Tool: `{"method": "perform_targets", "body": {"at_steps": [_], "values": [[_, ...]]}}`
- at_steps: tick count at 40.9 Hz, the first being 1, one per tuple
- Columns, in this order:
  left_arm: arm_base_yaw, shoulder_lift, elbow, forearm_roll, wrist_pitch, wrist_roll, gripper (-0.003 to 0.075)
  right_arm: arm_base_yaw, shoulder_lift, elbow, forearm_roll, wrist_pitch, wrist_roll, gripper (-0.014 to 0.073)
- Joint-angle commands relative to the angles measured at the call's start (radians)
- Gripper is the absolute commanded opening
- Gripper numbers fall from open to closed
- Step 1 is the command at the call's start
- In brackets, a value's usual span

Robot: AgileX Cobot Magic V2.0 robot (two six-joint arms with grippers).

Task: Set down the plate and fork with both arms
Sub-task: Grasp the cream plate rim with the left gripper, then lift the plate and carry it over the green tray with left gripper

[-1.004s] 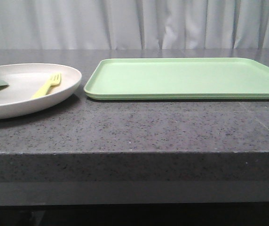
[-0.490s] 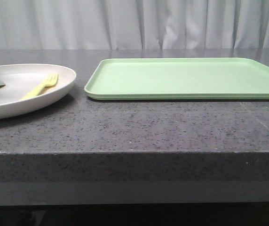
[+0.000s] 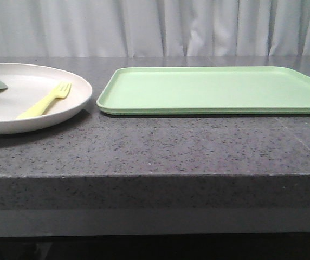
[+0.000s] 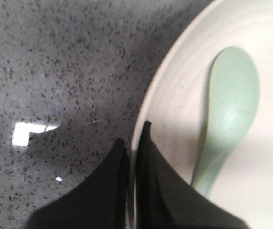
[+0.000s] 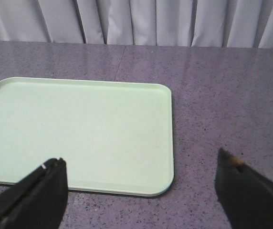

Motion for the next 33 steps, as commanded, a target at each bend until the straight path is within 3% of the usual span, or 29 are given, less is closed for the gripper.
{"method": "perform_targets", "body": {"at_steps": [1, 7, 14, 25, 33], "values": [[0.050, -0.060, -0.023, -0.157, -0.048, 0.083, -0.0018, 0.002, 0.010, -0.035, 0.004, -0.076, -0.009, 0.0645], [0.094, -0.068, -0.030, -0.355, -0.048, 0.152, -0.0018, 0.002, 0.010, -0.035, 0.004, -0.076, -0.009, 0.0645], [0.063, -0.068, -0.087, -0.433, -0.063, 0.164, -0.0018, 0.002, 0.010, -0.035, 0.004, -0.076, -0.009, 0.0645], [-0.175, -0.002, -0.224, -0.431, -0.155, 0.096, -0.0018, 0.002, 0.010, -0.035, 0.004, -0.077, -0.009, 0.0645], [-0.344, 0.147, -0.391, -0.409, -0.137, 0.017, -0.0018, 0.002, 0.010, -0.035, 0.004, -0.077, -0.009, 0.0645]]}}
